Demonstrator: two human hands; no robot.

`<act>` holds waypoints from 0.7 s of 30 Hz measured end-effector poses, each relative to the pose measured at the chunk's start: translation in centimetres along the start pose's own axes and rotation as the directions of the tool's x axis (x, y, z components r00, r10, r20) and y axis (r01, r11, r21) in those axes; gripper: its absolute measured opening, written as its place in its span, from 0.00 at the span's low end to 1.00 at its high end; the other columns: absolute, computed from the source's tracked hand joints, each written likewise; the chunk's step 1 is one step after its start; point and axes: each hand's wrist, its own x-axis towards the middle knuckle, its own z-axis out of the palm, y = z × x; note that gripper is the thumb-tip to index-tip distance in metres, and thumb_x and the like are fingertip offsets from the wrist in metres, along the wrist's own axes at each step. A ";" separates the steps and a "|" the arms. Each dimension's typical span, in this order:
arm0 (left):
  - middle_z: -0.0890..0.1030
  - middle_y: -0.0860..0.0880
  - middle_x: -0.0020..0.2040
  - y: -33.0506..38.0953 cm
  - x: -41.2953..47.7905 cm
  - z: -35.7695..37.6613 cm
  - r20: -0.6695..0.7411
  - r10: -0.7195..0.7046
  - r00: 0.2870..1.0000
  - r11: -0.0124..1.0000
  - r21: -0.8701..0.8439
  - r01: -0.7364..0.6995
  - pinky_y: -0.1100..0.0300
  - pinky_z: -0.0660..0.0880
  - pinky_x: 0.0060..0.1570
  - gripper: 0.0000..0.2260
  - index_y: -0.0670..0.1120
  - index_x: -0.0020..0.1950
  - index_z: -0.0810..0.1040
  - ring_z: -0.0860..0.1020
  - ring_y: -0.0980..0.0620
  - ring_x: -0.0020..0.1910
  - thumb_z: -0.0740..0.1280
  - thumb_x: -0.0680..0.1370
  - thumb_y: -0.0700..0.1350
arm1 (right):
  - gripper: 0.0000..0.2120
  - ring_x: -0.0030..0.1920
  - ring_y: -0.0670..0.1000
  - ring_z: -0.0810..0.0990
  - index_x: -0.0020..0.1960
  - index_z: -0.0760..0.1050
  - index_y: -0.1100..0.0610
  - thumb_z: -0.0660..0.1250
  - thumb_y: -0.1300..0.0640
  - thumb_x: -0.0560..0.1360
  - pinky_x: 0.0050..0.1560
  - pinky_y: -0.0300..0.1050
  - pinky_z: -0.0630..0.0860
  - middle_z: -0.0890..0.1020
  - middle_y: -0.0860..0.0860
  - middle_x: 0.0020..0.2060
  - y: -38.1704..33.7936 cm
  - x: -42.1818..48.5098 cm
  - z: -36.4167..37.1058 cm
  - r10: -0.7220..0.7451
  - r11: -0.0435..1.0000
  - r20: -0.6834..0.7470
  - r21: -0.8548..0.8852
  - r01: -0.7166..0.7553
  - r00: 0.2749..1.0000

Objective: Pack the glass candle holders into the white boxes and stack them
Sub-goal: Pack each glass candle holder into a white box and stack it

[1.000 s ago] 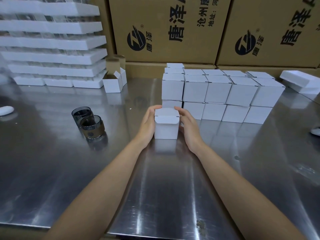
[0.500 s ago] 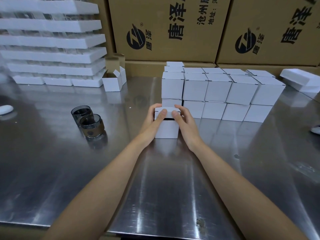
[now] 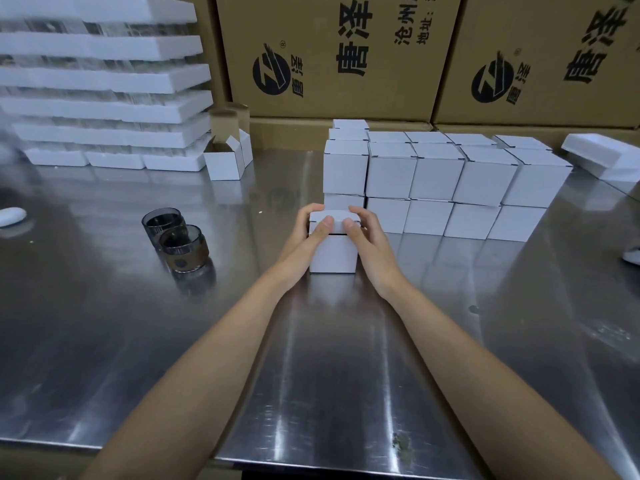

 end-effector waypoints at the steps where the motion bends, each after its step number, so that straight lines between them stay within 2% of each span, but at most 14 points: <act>1: 0.74 0.53 0.60 0.0 0.0 0.0 0.006 0.000 1.000 1.000 -0.004 0.000 0.49 0.69 0.68 0.21 0.54 0.65 0.67 0.74 0.49 0.64 0.63 0.75 0.60 | 0.13 0.63 0.47 0.74 0.65 0.69 0.48 0.63 0.51 0.81 0.61 0.34 0.71 0.75 0.50 0.63 0.0 0.0 0.0 0.001 1.000 0.004 0.004 -0.001 1.000; 4: 0.74 0.52 0.61 -0.1 0.1 -0.4 0.036 0.001 0.999 1.000 -0.020 0.000 0.51 0.69 0.68 0.19 0.55 0.64 0.68 0.73 0.49 0.64 0.64 0.75 0.58 | 0.13 0.61 0.45 0.74 0.64 0.69 0.49 0.63 0.53 0.81 0.58 0.32 0.70 0.76 0.49 0.61 0.1 0.1 0.0 0.009 1.000 0.008 0.017 -0.009 1.000; 8: 0.74 0.52 0.58 -0.2 0.3 -0.6 0.074 -0.031 0.997 0.997 -0.069 0.036 0.56 0.68 0.63 0.20 0.54 0.63 0.68 0.73 0.52 0.60 0.66 0.73 0.53 | 0.14 0.57 0.39 0.73 0.65 0.68 0.52 0.62 0.60 0.80 0.54 0.28 0.70 0.75 0.43 0.56 0.2 0.1 -0.1 0.018 0.999 0.028 0.030 -0.019 0.999; 10: 0.74 0.52 0.58 -0.1 0.3 -0.4 0.068 -0.043 0.997 0.996 -0.080 0.048 0.57 0.67 0.62 0.22 0.53 0.63 0.67 0.72 0.52 0.59 0.66 0.71 0.50 | 0.15 0.59 0.41 0.72 0.65 0.67 0.53 0.61 0.63 0.80 0.54 0.28 0.69 0.74 0.45 0.58 0.2 0.0 0.0 0.020 0.999 0.038 0.024 -0.021 0.999; 14: 0.73 0.49 0.59 0.4 0.4 -0.1 0.067 -0.083 0.994 0.991 -0.104 0.090 0.54 0.65 0.66 0.22 0.54 0.62 0.69 0.72 0.51 0.60 0.64 0.68 0.48 | 0.14 0.62 0.47 0.70 0.61 0.71 0.55 0.57 0.65 0.78 0.53 0.30 0.67 0.70 0.53 0.64 -0.6 0.2 0.5 0.054 0.998 0.013 0.015 -0.054 0.998; 18: 0.74 0.48 0.61 0.7 0.2 0.3 0.046 -0.099 0.994 0.990 -0.096 0.103 0.52 0.65 0.67 0.22 0.56 0.61 0.70 0.71 0.48 0.64 0.63 0.67 0.48 | 0.13 0.54 0.38 0.70 0.52 0.74 0.53 0.55 0.66 0.76 0.46 0.29 0.65 0.69 0.52 0.62 -1.3 0.4 1.2 0.101 0.995 -0.026 0.024 -0.100 0.995; 19: 0.73 0.49 0.62 0.6 0.2 0.1 0.061 -0.093 0.994 0.992 -0.084 0.098 0.53 0.65 0.67 0.21 0.56 0.61 0.70 0.71 0.50 0.64 0.63 0.68 0.49 | 0.13 0.53 0.36 0.70 0.51 0.74 0.53 0.55 0.66 0.76 0.46 0.27 0.66 0.70 0.51 0.62 -1.3 0.3 1.3 0.098 0.995 -0.045 0.031 -0.096 0.994; 21: 0.71 0.54 0.66 0.2 0.0 -0.9 0.146 -0.065 0.987 0.998 -0.004 0.066 0.61 0.65 0.63 0.20 0.59 0.63 0.68 0.70 0.61 0.64 0.65 0.72 0.53 | 0.13 0.54 0.36 0.71 0.51 0.75 0.54 0.55 0.66 0.77 0.45 0.23 0.67 0.71 0.51 0.62 -1.0 -0.1 1.4 0.074 0.997 -0.061 0.038 -0.072 0.995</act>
